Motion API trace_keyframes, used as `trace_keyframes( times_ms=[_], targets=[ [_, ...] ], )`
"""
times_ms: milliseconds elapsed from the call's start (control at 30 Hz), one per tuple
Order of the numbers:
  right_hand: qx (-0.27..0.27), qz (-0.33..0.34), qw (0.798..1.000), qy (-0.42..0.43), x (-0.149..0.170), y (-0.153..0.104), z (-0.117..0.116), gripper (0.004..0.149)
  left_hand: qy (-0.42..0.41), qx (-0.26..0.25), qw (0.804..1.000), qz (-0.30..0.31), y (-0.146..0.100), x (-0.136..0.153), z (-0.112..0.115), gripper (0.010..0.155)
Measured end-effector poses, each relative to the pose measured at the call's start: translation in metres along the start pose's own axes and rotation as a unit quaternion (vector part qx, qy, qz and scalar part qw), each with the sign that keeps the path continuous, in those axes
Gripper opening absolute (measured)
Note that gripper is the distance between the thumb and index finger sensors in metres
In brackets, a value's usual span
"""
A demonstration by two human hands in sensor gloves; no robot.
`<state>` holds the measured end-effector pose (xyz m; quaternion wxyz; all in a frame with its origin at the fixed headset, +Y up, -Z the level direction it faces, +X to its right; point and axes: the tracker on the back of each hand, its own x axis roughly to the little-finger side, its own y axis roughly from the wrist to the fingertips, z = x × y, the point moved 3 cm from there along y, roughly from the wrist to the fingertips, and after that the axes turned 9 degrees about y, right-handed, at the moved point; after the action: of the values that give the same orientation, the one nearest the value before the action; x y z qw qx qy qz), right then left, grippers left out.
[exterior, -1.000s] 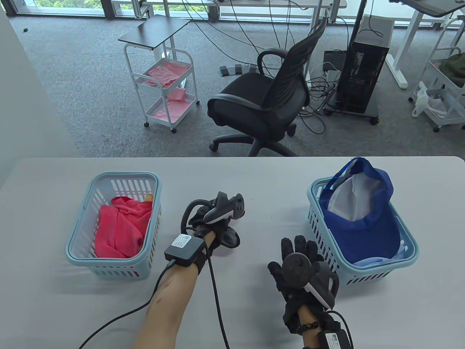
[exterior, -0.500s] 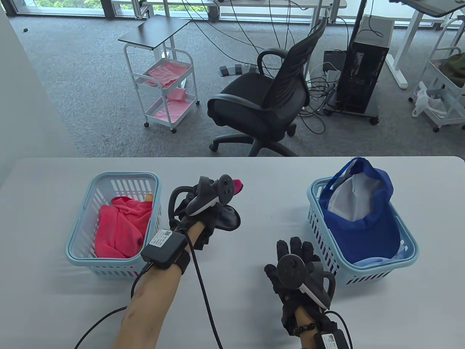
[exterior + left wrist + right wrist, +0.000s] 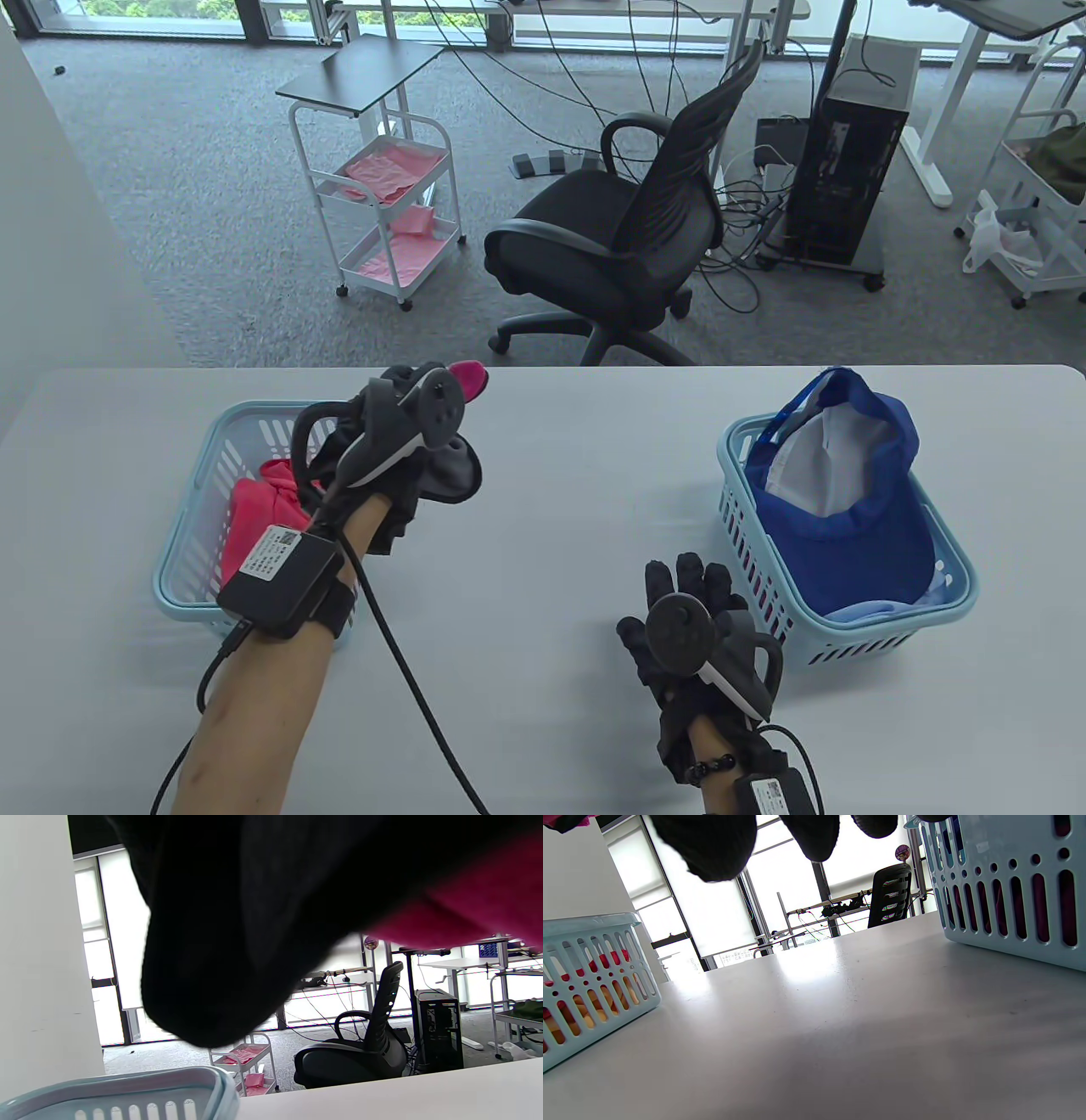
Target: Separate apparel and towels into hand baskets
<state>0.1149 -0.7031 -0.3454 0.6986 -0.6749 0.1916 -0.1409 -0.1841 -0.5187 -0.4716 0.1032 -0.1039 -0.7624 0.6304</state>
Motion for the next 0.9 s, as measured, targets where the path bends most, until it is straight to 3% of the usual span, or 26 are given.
trace_keyframes(
  times_ms=[167, 400, 600, 900],
  targets=[
    [-0.001, 0.0, 1.0, -0.002, 0.0, 0.0, 0.0, 0.074, 0.012, 0.021, 0.998, -0.053, -0.003, 0.045, 0.012, 0.052],
    [-0.003, 0.001, 1.0, -0.001, -0.001, 0.0, -0.001, 0.073, 0.021, 0.082, 0.991, -0.102, -0.011, 0.088, 0.055, 0.055],
    [-0.006, 0.001, 1.0, -0.001, -0.002, 0.0, -0.001, 0.074, 0.038, 0.106, 0.987, -0.112, -0.013, 0.099, 0.081, 0.058],
    [-0.009, -0.002, 1.0, -0.004, -0.002, 0.0, -0.001, 0.073, 0.022, 0.14, 0.984, -0.107, -0.012, 0.099, 0.097, 0.07]
  ],
)
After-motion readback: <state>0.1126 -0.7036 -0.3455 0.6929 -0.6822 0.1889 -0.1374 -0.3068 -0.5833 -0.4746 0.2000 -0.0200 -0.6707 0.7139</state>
